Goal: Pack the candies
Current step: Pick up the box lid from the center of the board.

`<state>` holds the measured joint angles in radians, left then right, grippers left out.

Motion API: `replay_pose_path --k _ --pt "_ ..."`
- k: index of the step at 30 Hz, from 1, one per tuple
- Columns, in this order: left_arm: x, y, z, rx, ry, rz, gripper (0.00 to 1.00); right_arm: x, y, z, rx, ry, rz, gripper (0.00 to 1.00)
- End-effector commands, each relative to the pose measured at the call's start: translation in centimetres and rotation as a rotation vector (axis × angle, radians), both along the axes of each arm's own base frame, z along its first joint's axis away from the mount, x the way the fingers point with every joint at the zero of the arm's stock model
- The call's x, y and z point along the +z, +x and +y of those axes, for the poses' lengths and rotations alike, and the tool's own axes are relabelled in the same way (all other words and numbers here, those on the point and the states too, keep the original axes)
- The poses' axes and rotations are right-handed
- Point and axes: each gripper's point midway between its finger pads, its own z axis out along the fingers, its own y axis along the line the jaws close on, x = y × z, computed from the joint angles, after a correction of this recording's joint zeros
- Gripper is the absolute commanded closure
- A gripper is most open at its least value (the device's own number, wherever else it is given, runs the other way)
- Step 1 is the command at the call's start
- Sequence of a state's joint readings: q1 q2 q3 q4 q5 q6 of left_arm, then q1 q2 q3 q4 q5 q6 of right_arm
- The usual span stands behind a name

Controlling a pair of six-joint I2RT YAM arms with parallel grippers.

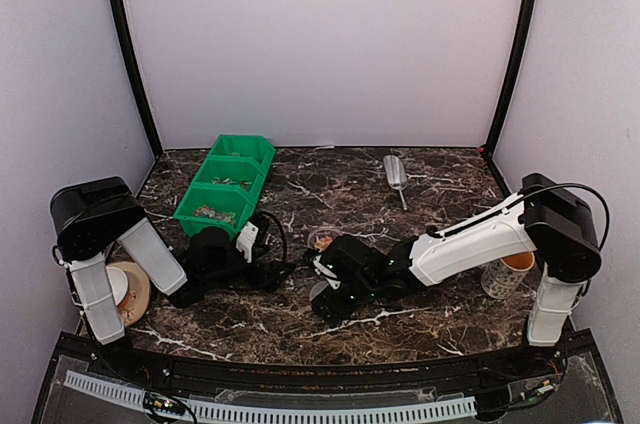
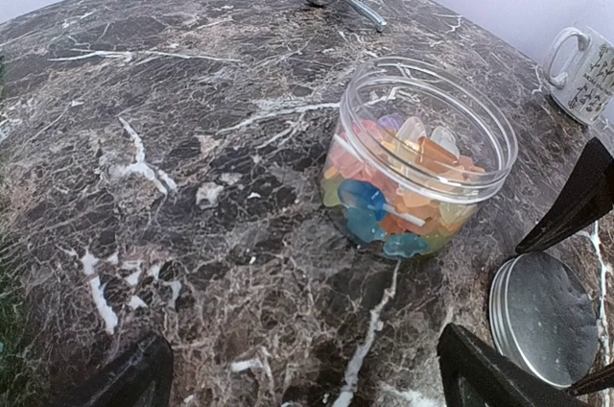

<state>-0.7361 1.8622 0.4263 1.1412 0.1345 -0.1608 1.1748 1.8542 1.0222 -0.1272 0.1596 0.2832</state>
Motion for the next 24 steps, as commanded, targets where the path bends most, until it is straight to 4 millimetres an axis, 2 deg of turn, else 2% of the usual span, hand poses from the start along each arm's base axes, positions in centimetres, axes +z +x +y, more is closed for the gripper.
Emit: replay_pose_path --k 1,11,18,24 --pt "0.1 0.1 -0.5 -0.011 -0.004 0.007 0.01 0.6 0.7 0.1 -0.025 0.014 -0.020 0.12" --pt "-0.4 0.5 -1.2 -0.019 0.005 0.035 0.01 1.0 0.5 -2.0 -0.071 0.011 -0.034 0.12" --pt "0.3 1.0 -2.5 -0.057 -0.019 0.020 0.01 1.5 0.4 -5.3 -0.140 -0.015 -0.057 0.11" --pt "0.7 0.6 -4.9 -0.200 -0.035 -0.036 0.01 1.7 0.8 -8.1 -0.216 -0.024 -0.064 0.10"
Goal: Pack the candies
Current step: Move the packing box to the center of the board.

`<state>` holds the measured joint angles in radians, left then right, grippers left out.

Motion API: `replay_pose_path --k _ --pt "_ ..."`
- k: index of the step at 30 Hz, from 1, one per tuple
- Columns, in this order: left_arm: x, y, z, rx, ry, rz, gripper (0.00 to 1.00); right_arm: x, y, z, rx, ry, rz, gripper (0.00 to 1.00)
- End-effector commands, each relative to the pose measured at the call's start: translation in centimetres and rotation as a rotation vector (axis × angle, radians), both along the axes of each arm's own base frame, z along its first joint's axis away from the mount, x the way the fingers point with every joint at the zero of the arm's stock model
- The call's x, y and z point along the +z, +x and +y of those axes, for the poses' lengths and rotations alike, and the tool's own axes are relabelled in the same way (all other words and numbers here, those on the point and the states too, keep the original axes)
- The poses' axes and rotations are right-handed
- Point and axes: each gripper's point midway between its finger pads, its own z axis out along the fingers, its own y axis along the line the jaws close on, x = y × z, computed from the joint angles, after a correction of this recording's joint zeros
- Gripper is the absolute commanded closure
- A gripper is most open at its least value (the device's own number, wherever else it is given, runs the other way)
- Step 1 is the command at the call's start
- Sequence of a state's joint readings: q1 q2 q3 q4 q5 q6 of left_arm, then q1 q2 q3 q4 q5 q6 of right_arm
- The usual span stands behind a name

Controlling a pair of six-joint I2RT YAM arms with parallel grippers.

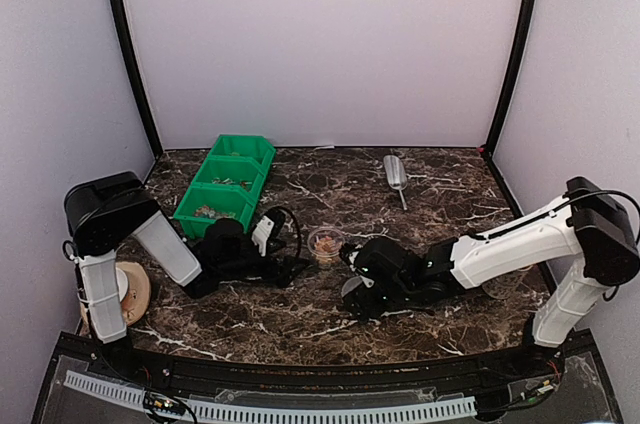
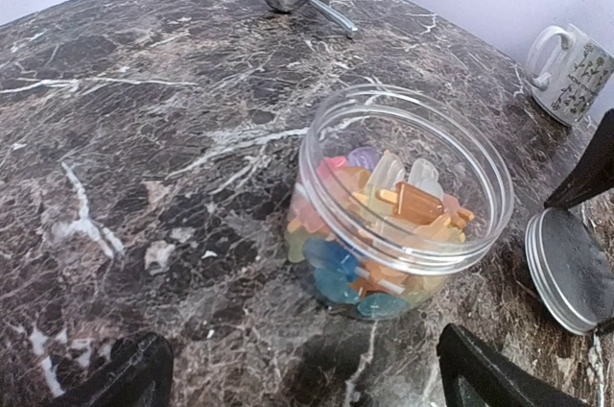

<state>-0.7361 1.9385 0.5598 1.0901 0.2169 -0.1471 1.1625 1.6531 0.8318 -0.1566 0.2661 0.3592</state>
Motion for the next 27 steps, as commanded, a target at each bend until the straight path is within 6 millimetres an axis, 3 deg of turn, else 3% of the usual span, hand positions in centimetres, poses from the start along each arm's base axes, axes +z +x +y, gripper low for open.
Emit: replay_pose_path --k 1,7,18,27 --pt "0.3 -1.0 -2.3 -0.152 -0.018 -0.042 0.01 1.1 1.1 -2.4 -0.096 0.012 -0.032 0.10" --pt "-1.5 -0.8 -4.2 -0.249 0.012 -0.014 0.01 3.0 1.8 -4.1 -0.141 0.041 -0.057 0.09" --pt "-2.9 -0.1 -6.6 -0.326 -0.019 0.015 0.01 5.9 2.4 -6.0 -0.187 0.071 -0.105 0.09" --pt "-3.9 -0.9 -7.2 -0.397 -0.030 0.015 0.14 7.4 2.6 -6.3 -0.198 0.105 -0.119 0.07"
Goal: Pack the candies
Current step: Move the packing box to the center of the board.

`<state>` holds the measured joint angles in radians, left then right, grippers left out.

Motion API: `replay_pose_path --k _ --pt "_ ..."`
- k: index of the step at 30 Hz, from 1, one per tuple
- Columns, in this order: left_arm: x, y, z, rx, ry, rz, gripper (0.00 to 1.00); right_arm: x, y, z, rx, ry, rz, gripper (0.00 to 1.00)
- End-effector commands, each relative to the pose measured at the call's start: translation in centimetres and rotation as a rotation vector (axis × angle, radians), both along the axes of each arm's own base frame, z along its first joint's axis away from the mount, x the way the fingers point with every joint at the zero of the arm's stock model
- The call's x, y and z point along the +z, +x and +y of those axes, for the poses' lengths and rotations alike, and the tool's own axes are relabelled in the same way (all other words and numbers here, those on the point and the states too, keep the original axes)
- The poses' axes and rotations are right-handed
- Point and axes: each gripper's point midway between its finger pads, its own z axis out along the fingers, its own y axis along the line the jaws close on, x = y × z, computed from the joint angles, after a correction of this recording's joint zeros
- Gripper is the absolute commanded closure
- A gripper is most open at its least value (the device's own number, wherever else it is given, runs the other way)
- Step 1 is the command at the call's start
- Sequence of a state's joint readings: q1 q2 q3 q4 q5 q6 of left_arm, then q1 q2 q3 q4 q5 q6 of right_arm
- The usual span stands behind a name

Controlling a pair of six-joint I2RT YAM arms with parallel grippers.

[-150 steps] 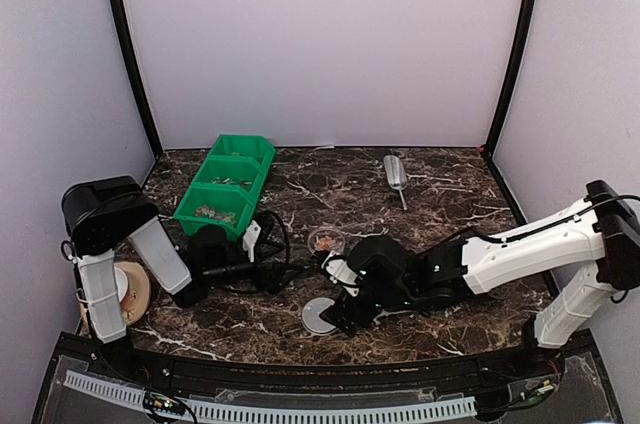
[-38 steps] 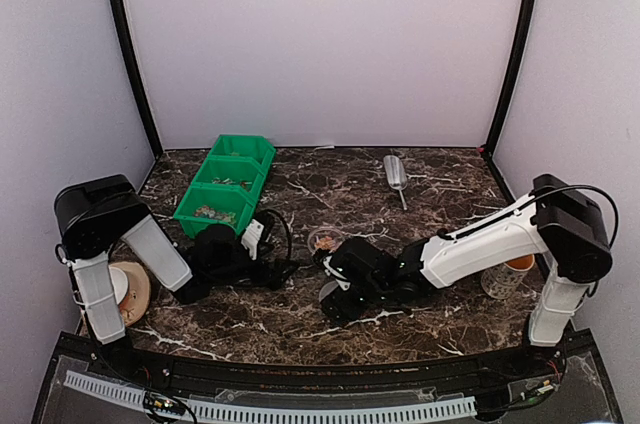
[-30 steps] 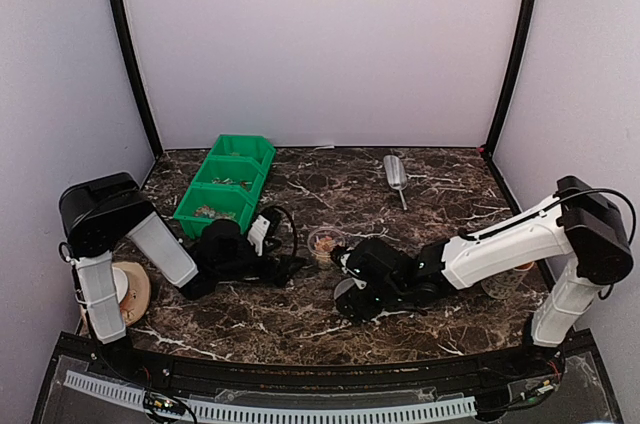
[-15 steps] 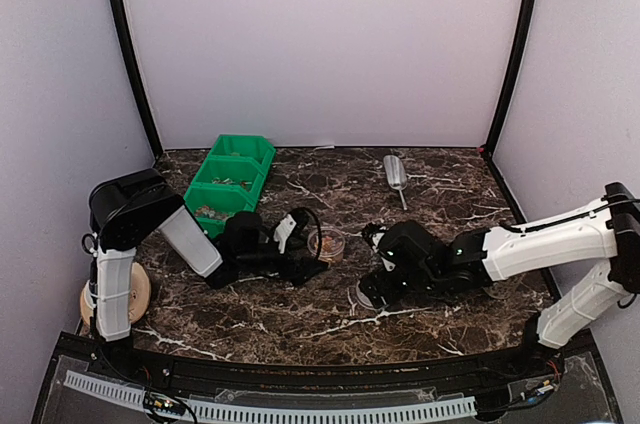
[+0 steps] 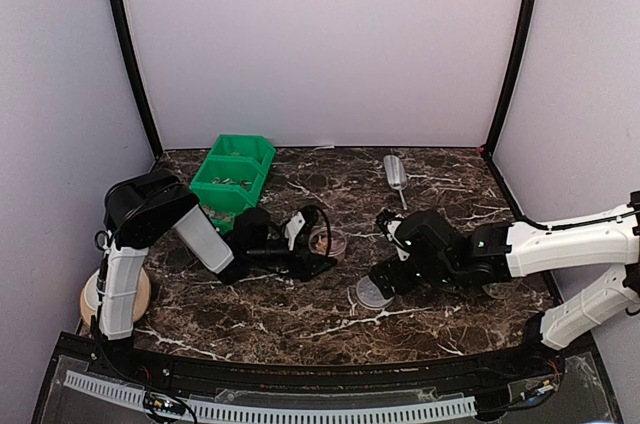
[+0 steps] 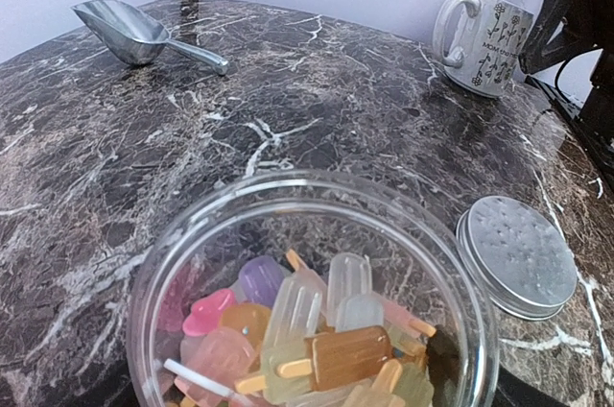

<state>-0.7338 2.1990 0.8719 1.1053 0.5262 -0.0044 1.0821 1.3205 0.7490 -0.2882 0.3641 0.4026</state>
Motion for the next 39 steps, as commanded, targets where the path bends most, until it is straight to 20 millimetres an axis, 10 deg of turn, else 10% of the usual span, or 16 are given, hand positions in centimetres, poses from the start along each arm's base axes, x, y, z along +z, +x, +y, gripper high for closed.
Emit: replay_pose_path --k 1,18,21,39 --pt "-3.2 -2.2 0.4 -0.070 0.053 0.099 0.15 0.4 0.4 -0.4 -0.026 0.012 -0.010 0.07" --pt "-4.5 -9.0 2.0 -0.203 0.079 0.136 0.13 1.2 0.2 -0.1 0.008 -0.003 0.000 0.06" --pt "-4.1 -9.4 2.5 -0.191 0.058 0.130 0.01 1.1 0.1 -0.1 0.012 -0.008 0.004 0.05" --pt "-6.5 -9.8 3.3 -0.164 0.027 0.095 0.01 -0.5 0.2 1.2 0.051 -0.045 0.038 0.02"
